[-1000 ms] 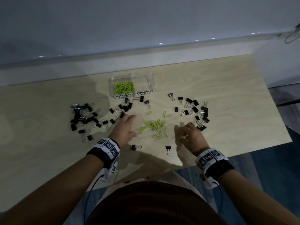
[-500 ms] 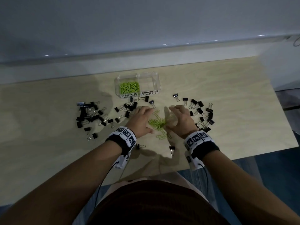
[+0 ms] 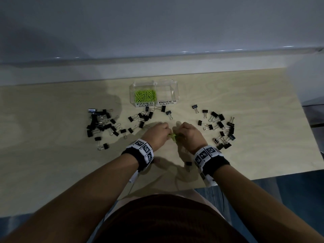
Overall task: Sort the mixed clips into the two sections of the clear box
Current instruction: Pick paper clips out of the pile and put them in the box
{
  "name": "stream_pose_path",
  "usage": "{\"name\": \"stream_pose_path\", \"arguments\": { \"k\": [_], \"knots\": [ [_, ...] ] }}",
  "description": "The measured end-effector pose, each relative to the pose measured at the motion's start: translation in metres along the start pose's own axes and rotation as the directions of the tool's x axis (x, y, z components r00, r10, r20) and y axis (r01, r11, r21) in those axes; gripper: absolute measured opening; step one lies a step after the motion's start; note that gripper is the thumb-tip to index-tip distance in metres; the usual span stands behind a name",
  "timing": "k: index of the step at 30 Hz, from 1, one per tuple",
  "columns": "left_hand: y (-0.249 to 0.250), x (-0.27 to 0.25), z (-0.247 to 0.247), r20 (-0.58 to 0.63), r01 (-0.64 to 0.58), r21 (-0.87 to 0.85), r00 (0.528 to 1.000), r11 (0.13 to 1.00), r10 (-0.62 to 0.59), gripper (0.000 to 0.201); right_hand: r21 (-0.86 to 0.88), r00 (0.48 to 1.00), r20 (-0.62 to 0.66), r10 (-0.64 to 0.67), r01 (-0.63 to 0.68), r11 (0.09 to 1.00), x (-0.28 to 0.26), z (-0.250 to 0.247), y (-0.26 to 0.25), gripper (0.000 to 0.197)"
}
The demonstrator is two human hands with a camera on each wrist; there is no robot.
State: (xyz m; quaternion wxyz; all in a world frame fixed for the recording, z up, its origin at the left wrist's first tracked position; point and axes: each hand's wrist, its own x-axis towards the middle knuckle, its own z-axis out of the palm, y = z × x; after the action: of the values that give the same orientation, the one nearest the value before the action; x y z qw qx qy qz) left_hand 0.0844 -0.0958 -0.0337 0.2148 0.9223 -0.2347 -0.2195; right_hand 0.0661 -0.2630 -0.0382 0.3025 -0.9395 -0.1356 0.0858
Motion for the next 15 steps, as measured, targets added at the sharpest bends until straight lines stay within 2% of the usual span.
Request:
{"name": "stream_pose_path", "arguments": {
  "k": [3, 6, 9, 12, 15],
  "knots": [
    [-0.002, -0.003, -0.004, -0.012, -0.025, 0.087, 1.0, 0.996, 0.026, 0.025, 0.056, 0.999, -0.028, 0.019, -0.017, 0.998, 0.003, -0.003, 0.004, 0.018],
    [-0.007, -0.006, -0.003, -0.077, -0.058, 0.064, 0.995, 0.996, 0.063, 0.018, 0.152, 0.992, -0.003, 0.13, -0.128, 0.98, 0.006, -0.006, 0.009, 0.017],
    [-0.009, -0.012, -0.006, -0.062, 0.02, -0.099, 0.998, 0.995, -0.026, 0.022, 0.26, 0.965, 0.052, 0.258, -0.263, 0.929, 0.005, -0.011, 0.011, 0.017],
    [-0.013, -0.023, -0.015, -0.139, 0.07, -0.288, 0.984, 0.955, -0.114, 0.018, 0.363, 0.932, 0.079, 0.355, -0.358, 0.86, 0.015, -0.021, 0.005, 0.013],
    [-0.021, -0.033, -0.04, -0.233, 0.088, -0.471, 0.947, 0.878, -0.22, 0.012, 0.466, 0.932, 0.084, 0.353, -0.35, 0.813, 0.038, -0.036, -0.014, 0.014]
  ]
}}
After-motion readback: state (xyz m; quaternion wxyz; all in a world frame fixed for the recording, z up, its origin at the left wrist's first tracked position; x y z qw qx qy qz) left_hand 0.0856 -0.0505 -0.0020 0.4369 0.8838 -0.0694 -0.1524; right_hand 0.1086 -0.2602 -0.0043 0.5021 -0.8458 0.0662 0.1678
